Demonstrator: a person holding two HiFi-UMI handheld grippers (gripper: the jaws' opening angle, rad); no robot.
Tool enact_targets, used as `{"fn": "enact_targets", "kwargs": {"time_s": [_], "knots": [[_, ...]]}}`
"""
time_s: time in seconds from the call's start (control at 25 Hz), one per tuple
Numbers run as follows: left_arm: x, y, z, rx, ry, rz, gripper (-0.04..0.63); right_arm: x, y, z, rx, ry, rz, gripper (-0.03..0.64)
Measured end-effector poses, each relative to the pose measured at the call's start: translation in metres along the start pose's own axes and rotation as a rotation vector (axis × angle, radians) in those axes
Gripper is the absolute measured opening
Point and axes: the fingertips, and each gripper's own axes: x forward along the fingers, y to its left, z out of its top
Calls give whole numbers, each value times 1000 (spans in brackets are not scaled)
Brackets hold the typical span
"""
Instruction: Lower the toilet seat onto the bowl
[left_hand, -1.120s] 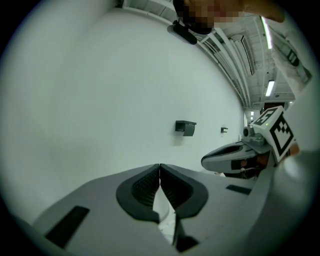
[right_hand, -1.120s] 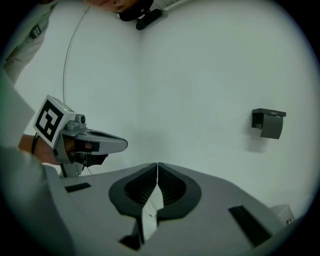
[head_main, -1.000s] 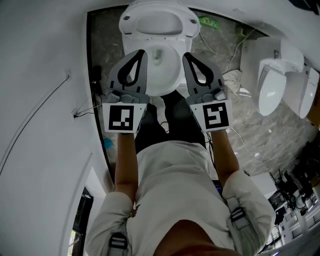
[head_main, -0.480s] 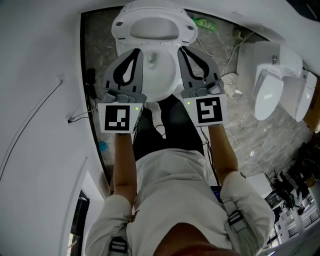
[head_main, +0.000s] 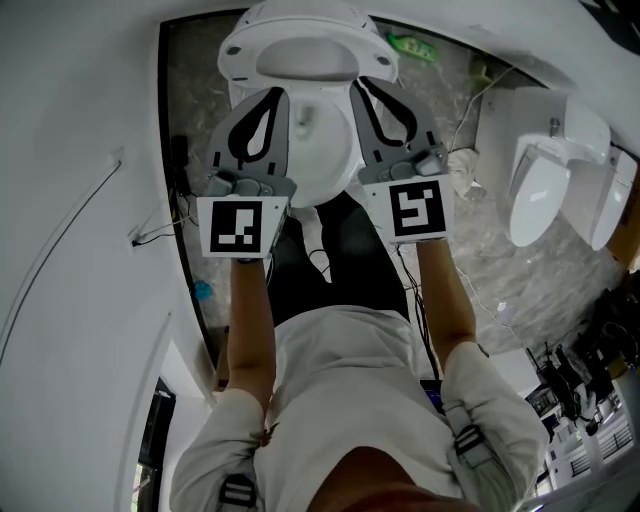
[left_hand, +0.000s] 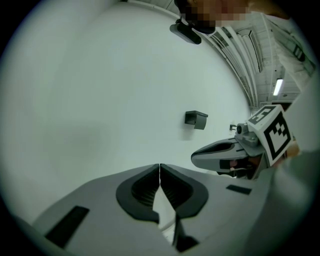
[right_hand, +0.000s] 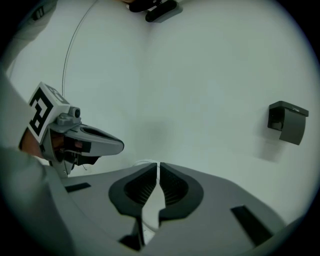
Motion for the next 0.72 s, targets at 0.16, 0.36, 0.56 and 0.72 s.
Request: {"fn": "enact_targets", "kwargs": {"time_s": [0.16,0.36,0.56,0.72], "knots": [[9,3,-5,4,2,7,23,9,-2,-8,-24,13,18,25],[22,4,-9,-1,11,-7,25,21,-9,-20,-66,51,32,29],[37,5,-17,13,38,-22,25,38,-20,-31,-74,69,39,94],[46,4,-20,20,43,-35,25,51,-24,-35,-79,66,50,117]]}}
